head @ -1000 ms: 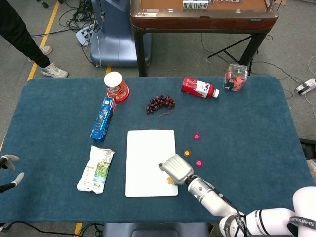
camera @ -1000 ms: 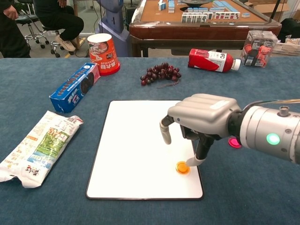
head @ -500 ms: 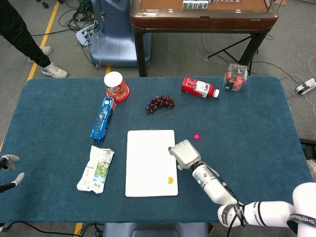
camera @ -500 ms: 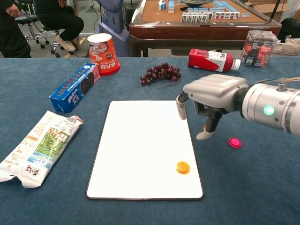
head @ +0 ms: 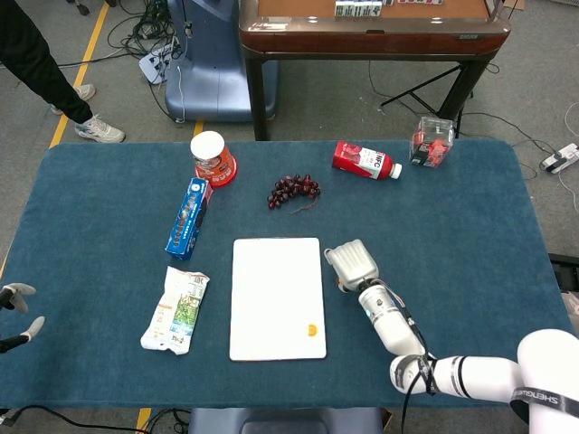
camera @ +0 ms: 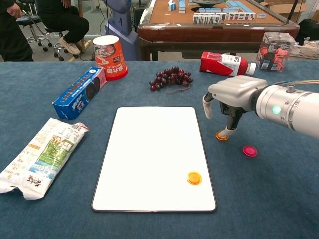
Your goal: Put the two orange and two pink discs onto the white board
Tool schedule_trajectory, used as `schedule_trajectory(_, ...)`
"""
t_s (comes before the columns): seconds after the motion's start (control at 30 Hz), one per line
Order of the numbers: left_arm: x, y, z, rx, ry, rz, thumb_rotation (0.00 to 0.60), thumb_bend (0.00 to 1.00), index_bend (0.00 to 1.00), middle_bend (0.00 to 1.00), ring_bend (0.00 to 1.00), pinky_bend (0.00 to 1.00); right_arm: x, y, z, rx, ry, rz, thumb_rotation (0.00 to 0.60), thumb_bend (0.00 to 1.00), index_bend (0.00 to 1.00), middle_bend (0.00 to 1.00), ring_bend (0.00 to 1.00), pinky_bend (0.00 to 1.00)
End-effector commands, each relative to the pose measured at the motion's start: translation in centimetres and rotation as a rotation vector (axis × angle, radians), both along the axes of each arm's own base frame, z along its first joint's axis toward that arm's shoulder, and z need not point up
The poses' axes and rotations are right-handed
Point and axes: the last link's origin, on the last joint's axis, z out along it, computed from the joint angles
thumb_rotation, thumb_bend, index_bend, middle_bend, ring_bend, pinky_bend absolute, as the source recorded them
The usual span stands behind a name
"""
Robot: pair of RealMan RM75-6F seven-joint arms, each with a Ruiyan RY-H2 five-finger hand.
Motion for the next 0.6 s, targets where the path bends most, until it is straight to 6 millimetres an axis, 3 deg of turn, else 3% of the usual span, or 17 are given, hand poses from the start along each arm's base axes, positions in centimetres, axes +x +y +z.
schedule_trajectory(0.03,0.01,0.00,0.06,0.002,-0.002,0.000,0.600,0.24,0.49,0.58,0.49,0.78,-0.12,-0.03,-0.24,0.005,0.001,-0.008,0.600,0.13,0.41,1.00,1.00,1.00)
schedule_trajectory(0.6,0.07,-0.02,-0.03,-0.003,-0.002,-0.001,0.600,0.25,0.49,0.58,0.49,0.78,-0.85,0.41,-0.10,0.020,0.020,-0.036,0.600,0.14,0.41,1.00,1.00,1.00)
